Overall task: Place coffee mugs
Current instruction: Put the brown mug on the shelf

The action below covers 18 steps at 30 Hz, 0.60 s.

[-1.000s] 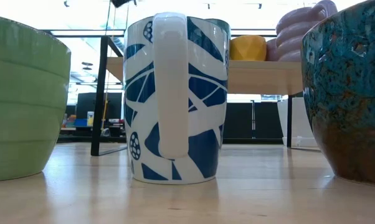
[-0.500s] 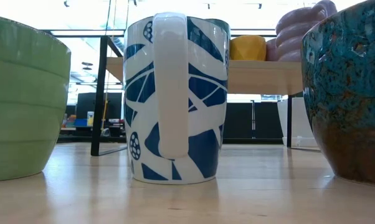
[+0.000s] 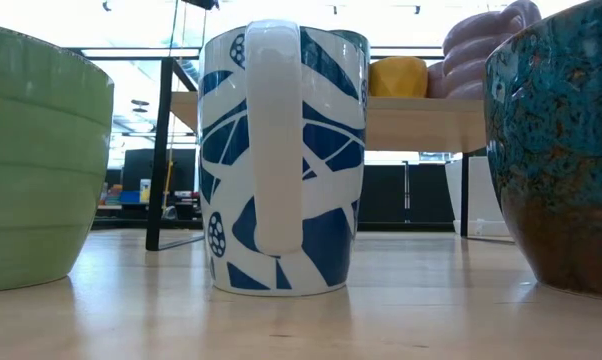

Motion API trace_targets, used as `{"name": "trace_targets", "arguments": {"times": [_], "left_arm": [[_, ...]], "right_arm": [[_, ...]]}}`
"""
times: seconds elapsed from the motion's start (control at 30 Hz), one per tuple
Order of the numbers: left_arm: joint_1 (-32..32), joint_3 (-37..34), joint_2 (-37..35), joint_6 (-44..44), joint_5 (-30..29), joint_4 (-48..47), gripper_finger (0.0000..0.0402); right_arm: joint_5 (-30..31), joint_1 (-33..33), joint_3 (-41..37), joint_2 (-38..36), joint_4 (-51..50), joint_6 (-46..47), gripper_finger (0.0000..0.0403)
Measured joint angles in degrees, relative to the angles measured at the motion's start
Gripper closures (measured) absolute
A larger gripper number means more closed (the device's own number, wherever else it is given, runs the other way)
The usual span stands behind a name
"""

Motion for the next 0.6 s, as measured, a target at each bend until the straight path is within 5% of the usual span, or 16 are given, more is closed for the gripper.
{"name": "trace_targets", "arguments": {"times": [0.33,0.6], "left_arm": [[1.58,-14.83,-12.39,1.09,0.18,16.35,0.0279],[1.43,-17.64,-15.89,-7.54,0.13,17.13,0.0279]], "right_arm": [[-3.70,3.14,13.48,11.61,-12.77,18.22,0.0267],[-6.98,5.78,25.54,22.00,-20.36,29.88,0.0267]]}}
